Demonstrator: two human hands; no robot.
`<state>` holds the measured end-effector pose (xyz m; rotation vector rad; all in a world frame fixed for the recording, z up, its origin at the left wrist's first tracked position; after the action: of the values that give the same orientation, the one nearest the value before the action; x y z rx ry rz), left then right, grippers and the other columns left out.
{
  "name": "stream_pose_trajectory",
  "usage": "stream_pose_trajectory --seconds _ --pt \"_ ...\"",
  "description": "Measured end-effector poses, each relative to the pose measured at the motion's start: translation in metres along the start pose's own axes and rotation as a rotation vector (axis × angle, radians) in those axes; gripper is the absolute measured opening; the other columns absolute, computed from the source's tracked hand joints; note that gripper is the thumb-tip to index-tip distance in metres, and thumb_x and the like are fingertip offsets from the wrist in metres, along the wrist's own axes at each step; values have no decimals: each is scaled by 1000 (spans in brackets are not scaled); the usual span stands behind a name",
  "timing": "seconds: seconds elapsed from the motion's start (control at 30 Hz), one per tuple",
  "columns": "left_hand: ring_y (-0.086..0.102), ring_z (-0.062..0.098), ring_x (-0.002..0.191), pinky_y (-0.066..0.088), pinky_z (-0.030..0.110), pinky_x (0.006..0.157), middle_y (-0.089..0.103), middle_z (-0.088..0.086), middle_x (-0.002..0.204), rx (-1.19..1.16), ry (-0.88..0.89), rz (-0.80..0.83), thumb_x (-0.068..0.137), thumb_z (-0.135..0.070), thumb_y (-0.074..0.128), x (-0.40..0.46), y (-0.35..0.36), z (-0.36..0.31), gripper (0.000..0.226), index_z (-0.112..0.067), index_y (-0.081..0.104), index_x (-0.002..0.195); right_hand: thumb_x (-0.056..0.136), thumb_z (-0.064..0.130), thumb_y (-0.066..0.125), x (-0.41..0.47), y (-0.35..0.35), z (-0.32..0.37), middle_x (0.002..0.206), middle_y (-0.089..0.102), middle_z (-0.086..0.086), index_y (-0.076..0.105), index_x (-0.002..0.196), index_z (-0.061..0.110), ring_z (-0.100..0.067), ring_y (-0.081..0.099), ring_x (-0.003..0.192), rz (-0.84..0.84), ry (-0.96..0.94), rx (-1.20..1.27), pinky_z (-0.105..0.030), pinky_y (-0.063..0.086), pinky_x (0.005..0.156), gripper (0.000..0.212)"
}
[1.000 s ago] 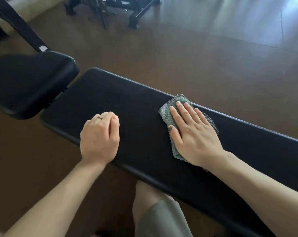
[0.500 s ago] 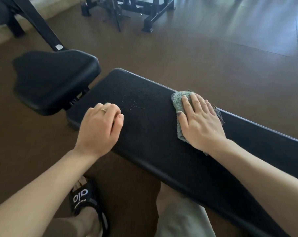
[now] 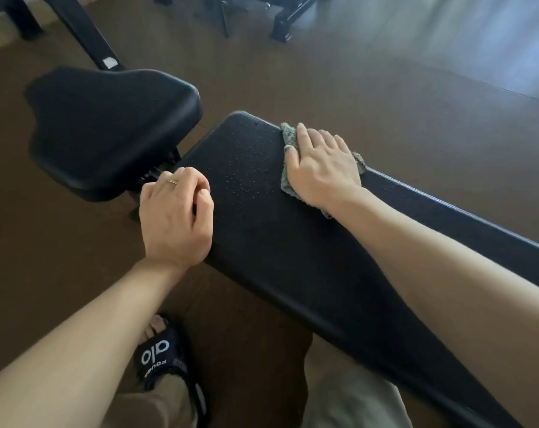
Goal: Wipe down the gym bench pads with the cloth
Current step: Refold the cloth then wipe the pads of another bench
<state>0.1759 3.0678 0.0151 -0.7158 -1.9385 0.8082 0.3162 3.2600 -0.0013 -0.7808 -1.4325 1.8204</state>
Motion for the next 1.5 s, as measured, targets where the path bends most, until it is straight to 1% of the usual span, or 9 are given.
stream_pose_trajectory --seconds 0.1,0.3,0.47,0.67,0.9,1.1,1.2,1.4,1.5 --pt "52 18 80 36 40 82 59 -3 85 0 8 19 95 -22 40 2 -1 0 17 -15 55 90 108 46 12 -42 4 30 174 2 -3 5 166 17 -19 -4 160 46 -123 -17 -38 -5 129 65" --pt "54 20 82 36 39 81 59 -6 87 -16 29 44 96 -24 41 5 1 2 16 -17 55 91 108 49 16 -175 11 53 173 -2 2 6 166 22 -13 -13 158 102 -452 -42 -37 -3 129 64" --pt "52 17 79 36 37 81 58 -6 84 -56 50 12 96 -22 39 3 1 1 19 -16 56 89 108 50 19 -158 11 53 173 2 3 10 166 25 -12 -8 159 90 -528 -74 -37 0 130 63" --pt "54 16 80 35 36 81 59 -7 84 -54 -4 -19 97 -21 37 3 -3 3 21 -18 56 89 108 48 16 -46 14 77 174 7 1 11 166 24 -15 0 159 43 -283 -52 -37 -1 129 63" --pt "55 17 80 38 39 82 61 -6 84 -52 12 -4 97 -20 37 3 0 4 21 -17 56 89 107 51 20 -167 14 69 173 1 1 9 166 22 -16 -8 159 86 -402 -58 -39 -1 130 66" --pt "56 19 80 39 40 81 62 -4 85 -42 23 15 97 -19 37 4 1 2 21 -16 56 88 106 57 16 -124 15 77 173 1 5 8 166 28 -12 -7 159 98 -402 -20 -36 -5 129 67" --pt "55 18 81 38 39 82 60 -7 85 -46 6 17 97 -20 36 4 2 3 22 -17 56 88 107 55 17 -102 12 60 173 4 6 11 165 29 -11 -3 159 49 -305 3 -35 -4 129 65" --pt "45 8 77 34 35 80 57 -10 81 -55 -20 -20 96 -19 36 3 2 4 22 -18 55 86 108 51 16 -94 -10 -75 174 1 6 8 166 27 -11 -3 159 47 119 -39 -33 -5 128 63" --pt "47 9 77 34 36 80 56 -11 81 -58 -17 -21 95 -19 36 2 3 3 21 -18 56 86 107 50 14 -106 -3 -51 174 -2 -2 6 166 19 -17 -5 159 28 157 -18 -36 -6 128 67"
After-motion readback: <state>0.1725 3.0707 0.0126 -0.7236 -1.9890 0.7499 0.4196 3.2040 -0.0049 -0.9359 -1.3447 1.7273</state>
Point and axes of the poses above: each hand's wrist, its own x-axis towards the middle knuckle, its own y-axis out of the palm, z = x × y, the point moved 6 cm from there along x, towards the middle knuckle
